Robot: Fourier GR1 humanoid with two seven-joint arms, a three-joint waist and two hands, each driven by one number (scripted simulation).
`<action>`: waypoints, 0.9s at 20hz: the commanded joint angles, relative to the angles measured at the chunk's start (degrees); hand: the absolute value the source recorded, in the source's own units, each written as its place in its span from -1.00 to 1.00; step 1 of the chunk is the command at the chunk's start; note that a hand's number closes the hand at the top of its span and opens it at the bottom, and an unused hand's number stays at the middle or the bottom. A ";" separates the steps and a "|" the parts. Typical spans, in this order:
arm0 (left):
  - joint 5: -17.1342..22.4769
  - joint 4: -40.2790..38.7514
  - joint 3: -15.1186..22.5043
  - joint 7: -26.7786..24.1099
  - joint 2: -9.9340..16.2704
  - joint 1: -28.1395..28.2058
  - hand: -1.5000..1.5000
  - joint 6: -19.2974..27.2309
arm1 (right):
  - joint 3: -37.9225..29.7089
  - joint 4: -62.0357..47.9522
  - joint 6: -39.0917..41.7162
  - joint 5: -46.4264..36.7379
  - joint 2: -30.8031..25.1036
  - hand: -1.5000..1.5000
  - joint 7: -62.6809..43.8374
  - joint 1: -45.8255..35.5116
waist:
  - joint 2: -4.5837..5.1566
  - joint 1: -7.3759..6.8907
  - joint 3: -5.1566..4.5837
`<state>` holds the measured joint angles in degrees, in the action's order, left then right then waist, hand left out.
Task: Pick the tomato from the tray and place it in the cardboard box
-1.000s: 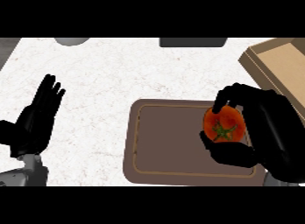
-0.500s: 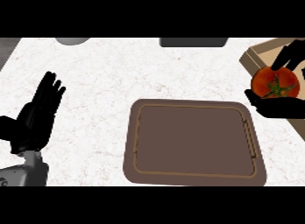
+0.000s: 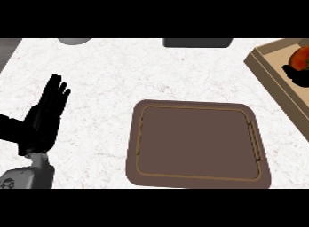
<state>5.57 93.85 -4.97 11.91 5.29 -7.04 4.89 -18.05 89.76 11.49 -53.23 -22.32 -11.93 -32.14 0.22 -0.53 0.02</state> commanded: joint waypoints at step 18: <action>-0.96 -0.86 0.99 -1.11 -0.33 -1.00 0.00 -0.49 | 1.14 -60.02 -7.17 -11.31 -15.51 -1.00 18.47 -15.73 | 0.67 -1.85 0.09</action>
<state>5.52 94.49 -4.24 11.89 5.30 -7.49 3.98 -15.42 40.29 5.16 -65.05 -36.31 2.84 -42.70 0.84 -2.32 0.10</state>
